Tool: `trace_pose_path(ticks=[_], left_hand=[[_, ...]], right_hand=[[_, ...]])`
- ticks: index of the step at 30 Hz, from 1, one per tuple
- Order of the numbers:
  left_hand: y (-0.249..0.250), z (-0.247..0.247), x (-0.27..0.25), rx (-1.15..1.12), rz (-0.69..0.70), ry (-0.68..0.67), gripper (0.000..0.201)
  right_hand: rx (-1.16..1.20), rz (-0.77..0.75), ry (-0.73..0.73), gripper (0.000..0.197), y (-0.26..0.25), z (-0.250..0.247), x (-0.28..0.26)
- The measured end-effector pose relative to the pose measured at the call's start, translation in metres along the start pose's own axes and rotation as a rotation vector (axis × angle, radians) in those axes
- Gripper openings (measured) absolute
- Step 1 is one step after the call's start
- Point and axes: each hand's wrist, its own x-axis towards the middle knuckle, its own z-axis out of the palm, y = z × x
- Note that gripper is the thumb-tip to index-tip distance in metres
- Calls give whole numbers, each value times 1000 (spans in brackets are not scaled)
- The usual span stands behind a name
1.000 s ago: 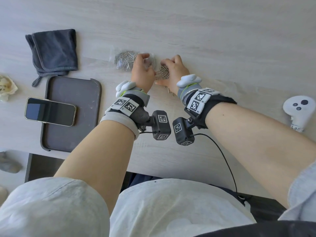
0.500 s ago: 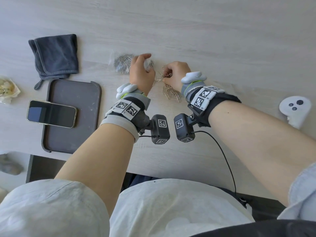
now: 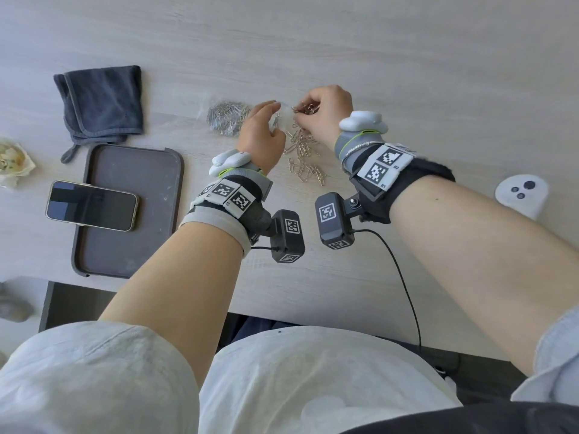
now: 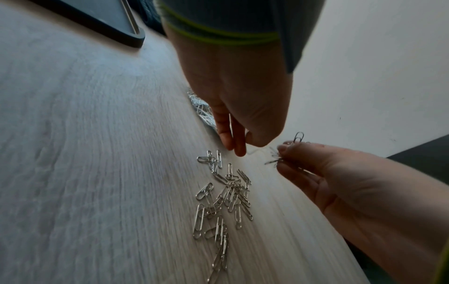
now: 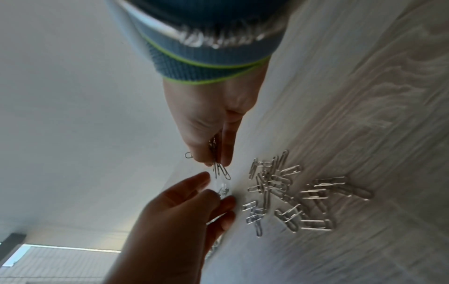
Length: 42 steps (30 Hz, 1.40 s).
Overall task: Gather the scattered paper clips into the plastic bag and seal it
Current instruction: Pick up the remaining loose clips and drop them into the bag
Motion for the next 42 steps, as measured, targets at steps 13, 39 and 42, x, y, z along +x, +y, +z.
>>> trace_pose_path(ticks=[13, 39, 42], left_hand=[[6, -4, -2, -98, -104, -49, 55], [-17, 12, -4, -23, -109, 184, 56], [-25, 18, -7, -6, -97, 164, 55]], right_hand=[[149, 46, -15, 13, -18, 15, -4], [-315, 319, -295, 27, 53, 0, -53], [-161, 286, -187, 18, 48, 12, -45]])
